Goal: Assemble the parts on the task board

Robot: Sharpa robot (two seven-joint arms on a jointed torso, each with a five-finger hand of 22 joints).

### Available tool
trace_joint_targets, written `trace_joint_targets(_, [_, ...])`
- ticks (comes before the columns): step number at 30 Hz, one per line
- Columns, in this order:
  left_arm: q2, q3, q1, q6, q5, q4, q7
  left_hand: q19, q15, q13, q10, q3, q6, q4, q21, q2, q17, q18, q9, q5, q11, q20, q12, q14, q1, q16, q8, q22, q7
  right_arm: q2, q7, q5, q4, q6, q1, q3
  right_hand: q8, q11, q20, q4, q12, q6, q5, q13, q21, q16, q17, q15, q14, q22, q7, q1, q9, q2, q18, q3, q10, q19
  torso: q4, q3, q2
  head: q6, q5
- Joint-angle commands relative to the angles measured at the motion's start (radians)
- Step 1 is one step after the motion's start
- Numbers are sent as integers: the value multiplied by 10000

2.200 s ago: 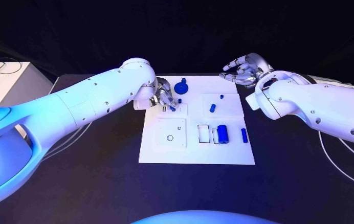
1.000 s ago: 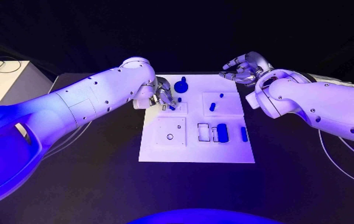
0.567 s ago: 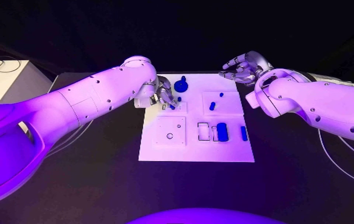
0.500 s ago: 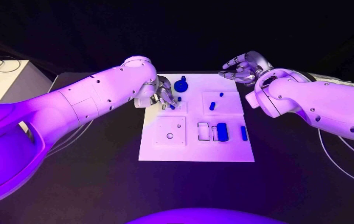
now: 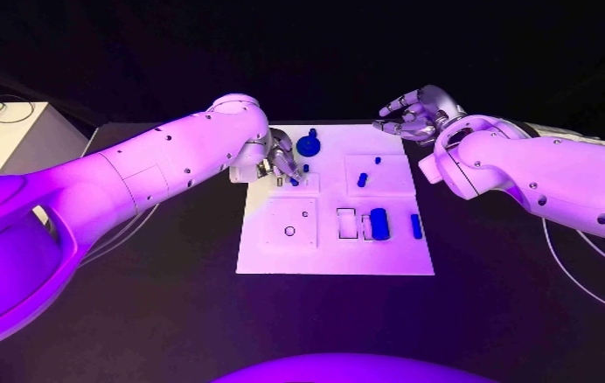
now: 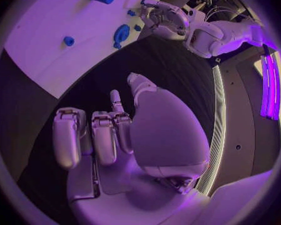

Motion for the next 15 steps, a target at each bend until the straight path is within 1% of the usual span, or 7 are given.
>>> trace_joint_targets(1, [44, -93, -130, 380, -194, 3, -70, 7, -30, 7, 2, 1626, 447, -1697, 39, 64, 2632, -90, 8, 23, -16, -12, -43, 1057, -23, 37, 40, 11, -502, -2, 42, -91, 30, 134, -4, 3, 45, 13, 40, 5, -29, -64, 40, 2310, -57, 62, 2634, 55, 1042, 1328, -2, -121, -10, 7, -27, 48, 676, 581, 4, -6, -8, -2, 8])
trace_joint_targets(7, [-13, -117, -130, 408, -308, 27, -58, 2, -32, 34, 14, 1628, 450, -1728, 36, 88, 2632, -88, 13, 38, -22, -11, -29, 1057, 0, 37, 34, 4, -507, -15, 41, -90, 46, 143, -4, 3, 45, 13, 40, 5, -29, -64, 40, 2310, -57, 62, 2634, 55, 1042, 1328, -2, -121, -10, 7, -27, 48, 676, 581, 0, -10, 0, -6, 4])
trace_joint_targets(10, [-43, -129, -130, 408, -356, 41, -53, -1, -33, 27, 12, 1630, 451, -1743, 32, 99, 2632, -86, 15, 44, -25, -11, -33, 1057, 12, 37, 31, -3, -508, -27, 41, -90, 52, 143, -4, 3, 52, 13, 41, 10, -16, -68, 38, 2323, -58, 62, 2634, 56, 1042, 1329, -2, -159, -12, 11, -27, 56, 690, 582, 8, -11, 1, -15, 4])
trace_joint_targets(15, [-86, -142, -130, 249, -445, 59, -43, 2, -34, 28, 15, 1636, 454, -1761, 35, 118, 2632, -87, 18, 52, -27, -12, -33, 1057, 26, 37, 28, 3, -510, -37, 40, -89, 58, 156, -4, 3, 52, 13, 41, 10, -16, -68, 38, 2323, -58, 62, 2634, 56, 1042, 1329, -2, -159, -12, 11, -27, 56, 690, 582, 7, -20, 1, -15, 6])
